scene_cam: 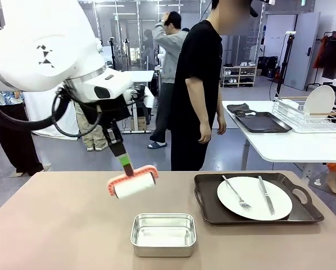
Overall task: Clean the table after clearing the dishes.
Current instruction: Place the Lint Roller back on top of the Airtight Container.
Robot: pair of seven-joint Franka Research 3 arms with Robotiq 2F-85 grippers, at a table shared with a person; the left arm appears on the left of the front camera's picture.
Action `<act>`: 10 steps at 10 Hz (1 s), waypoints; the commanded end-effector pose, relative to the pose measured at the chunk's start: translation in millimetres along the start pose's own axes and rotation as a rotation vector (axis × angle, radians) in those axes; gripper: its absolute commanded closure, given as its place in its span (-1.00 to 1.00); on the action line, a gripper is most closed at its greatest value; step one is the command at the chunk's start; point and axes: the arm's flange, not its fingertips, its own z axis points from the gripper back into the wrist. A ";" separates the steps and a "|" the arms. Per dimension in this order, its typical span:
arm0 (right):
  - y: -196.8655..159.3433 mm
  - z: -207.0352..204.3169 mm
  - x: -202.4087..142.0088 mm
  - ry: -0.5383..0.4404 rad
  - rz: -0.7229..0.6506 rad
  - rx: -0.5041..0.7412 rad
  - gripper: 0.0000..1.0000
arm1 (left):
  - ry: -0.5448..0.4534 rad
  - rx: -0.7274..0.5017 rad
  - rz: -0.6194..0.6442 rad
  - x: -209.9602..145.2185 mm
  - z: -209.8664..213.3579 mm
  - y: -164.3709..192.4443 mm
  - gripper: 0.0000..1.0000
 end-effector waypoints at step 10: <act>3.1 0.1 -2.3 -0.001 0.005 0.002 -1.00 | 0.015 -0.043 -0.244 44.5 -36.8 -38.6 0.56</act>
